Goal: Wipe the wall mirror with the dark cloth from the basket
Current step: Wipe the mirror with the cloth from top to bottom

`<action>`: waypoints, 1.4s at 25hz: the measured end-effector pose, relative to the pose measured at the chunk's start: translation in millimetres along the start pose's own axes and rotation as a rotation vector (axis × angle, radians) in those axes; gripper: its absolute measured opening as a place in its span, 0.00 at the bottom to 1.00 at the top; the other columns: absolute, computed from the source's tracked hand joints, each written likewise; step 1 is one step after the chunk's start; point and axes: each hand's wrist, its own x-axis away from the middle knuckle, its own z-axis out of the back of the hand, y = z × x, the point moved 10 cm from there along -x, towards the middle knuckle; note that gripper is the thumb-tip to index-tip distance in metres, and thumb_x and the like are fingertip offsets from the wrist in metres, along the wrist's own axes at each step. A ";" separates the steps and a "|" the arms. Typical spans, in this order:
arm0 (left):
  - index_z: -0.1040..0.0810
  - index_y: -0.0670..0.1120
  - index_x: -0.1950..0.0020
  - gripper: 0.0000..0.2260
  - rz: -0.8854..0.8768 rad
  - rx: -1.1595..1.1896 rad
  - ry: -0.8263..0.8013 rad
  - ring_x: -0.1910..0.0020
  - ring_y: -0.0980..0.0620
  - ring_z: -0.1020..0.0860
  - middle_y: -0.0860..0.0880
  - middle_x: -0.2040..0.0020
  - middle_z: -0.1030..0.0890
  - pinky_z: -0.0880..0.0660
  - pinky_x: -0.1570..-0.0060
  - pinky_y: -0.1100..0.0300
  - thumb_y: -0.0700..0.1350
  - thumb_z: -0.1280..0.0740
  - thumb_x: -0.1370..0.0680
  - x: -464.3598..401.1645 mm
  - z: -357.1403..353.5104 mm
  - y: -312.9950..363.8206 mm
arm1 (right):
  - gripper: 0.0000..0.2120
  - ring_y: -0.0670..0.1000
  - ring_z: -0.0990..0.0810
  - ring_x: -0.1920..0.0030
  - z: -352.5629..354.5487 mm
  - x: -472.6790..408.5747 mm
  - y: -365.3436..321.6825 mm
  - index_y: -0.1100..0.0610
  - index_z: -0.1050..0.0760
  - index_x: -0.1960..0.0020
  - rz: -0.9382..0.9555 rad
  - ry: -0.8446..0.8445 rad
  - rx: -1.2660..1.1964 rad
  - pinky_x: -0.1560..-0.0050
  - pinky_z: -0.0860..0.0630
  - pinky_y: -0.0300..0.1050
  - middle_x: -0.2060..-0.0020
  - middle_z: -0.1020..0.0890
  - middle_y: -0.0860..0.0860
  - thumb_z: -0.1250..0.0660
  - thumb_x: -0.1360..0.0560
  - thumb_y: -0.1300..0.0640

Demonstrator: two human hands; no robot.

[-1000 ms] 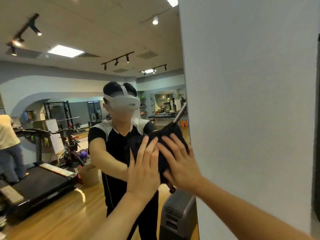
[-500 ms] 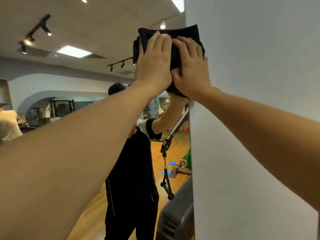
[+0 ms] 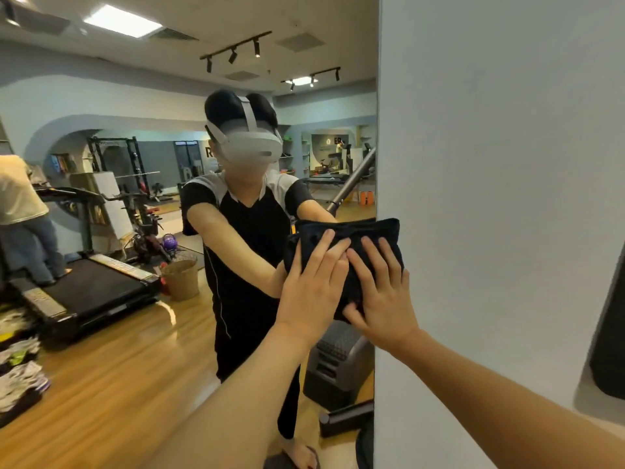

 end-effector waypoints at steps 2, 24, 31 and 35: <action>0.29 0.42 0.33 0.21 -0.019 0.038 -0.006 0.21 0.43 0.37 0.44 0.26 0.28 0.37 0.25 0.36 0.42 0.29 0.24 1.7 8.3 -6.1 | 0.37 0.63 0.45 0.19 -2.7 -1.9 -7.3 0.52 0.43 0.18 0.011 -0.018 0.061 0.27 0.39 0.62 0.19 0.40 0.58 0.37 0.23 0.41; 0.23 0.40 0.37 0.15 0.198 -0.145 -0.171 0.22 0.41 0.36 0.42 0.27 0.27 0.42 0.22 0.40 0.35 0.32 0.23 278.1 196.0 -389.7 | 0.34 0.64 0.42 0.20 -106.8 -98.0 -499.4 0.50 0.39 0.18 0.222 -0.001 -0.022 0.28 0.37 0.68 0.20 0.38 0.59 0.40 0.20 0.39; 0.26 0.40 0.33 0.19 0.260 -0.122 -0.228 0.19 0.42 0.42 0.42 0.23 0.33 0.41 0.24 0.32 0.36 0.34 0.24 360.5 232.4 -493.2 | 0.33 0.62 0.41 0.21 -135.5 -119.0 -632.0 0.49 0.32 0.21 0.229 0.053 -0.062 0.28 0.40 0.66 0.22 0.32 0.57 0.37 0.22 0.36; 0.32 0.38 0.27 0.27 0.329 0.057 -0.216 0.17 0.45 0.51 0.44 0.19 0.41 0.39 0.24 0.37 0.38 0.32 0.26 393.9 218.7 -493.2 | 0.34 0.61 0.39 0.21 -141.7 -103.3 -639.4 0.49 0.31 0.21 0.293 0.120 -0.114 0.26 0.40 0.65 0.23 0.30 0.57 0.38 0.22 0.34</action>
